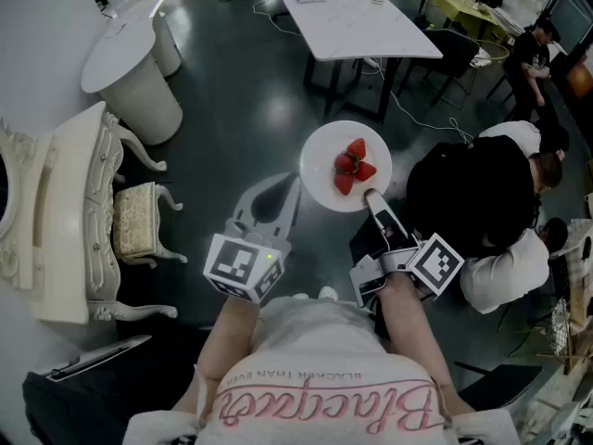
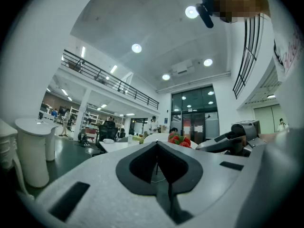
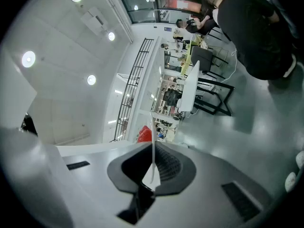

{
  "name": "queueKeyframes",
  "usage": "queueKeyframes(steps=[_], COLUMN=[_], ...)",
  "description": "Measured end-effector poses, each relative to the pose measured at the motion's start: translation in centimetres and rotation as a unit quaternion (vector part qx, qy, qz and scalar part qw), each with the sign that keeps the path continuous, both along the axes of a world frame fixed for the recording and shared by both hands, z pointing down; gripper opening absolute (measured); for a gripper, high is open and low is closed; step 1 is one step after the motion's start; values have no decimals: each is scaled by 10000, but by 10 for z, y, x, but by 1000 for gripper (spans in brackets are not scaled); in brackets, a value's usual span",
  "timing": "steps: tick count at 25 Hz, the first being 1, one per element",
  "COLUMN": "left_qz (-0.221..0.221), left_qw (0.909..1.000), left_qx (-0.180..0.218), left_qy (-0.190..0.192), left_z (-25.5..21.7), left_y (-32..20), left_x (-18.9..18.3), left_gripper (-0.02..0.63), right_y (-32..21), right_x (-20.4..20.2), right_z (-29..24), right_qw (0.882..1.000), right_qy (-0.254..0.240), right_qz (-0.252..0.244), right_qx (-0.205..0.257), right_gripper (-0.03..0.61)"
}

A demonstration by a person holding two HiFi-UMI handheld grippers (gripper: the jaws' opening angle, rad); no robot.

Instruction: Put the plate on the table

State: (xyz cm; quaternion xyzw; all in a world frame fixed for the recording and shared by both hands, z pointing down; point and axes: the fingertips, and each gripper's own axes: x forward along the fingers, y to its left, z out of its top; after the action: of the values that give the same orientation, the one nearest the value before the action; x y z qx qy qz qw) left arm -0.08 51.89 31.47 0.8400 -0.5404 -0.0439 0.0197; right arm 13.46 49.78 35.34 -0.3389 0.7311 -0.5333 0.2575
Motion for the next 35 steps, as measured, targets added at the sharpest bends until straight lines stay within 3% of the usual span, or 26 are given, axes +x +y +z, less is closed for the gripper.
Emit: queueKeyframes(steps=[18, 28, 35], left_qz=[143, 193, 132], left_qw=[9998, 9997, 9997], left_qx=[6, -83, -140], left_qy=[-129, -128, 132], left_z=[1, 10, 7], left_y=[-27, -108, -194], left_x=[-40, -46, -56], left_gripper=[3, 3, 3], right_y=[-24, -107, -186], right_x=[-41, -49, -54], right_z=[3, 16, 14], right_qw=[9997, 9997, 9997], right_qy=[174, 112, 92], right_qz=[147, 162, 106], right_qx=[-52, -154, -179], right_gripper=[12, 12, 12])
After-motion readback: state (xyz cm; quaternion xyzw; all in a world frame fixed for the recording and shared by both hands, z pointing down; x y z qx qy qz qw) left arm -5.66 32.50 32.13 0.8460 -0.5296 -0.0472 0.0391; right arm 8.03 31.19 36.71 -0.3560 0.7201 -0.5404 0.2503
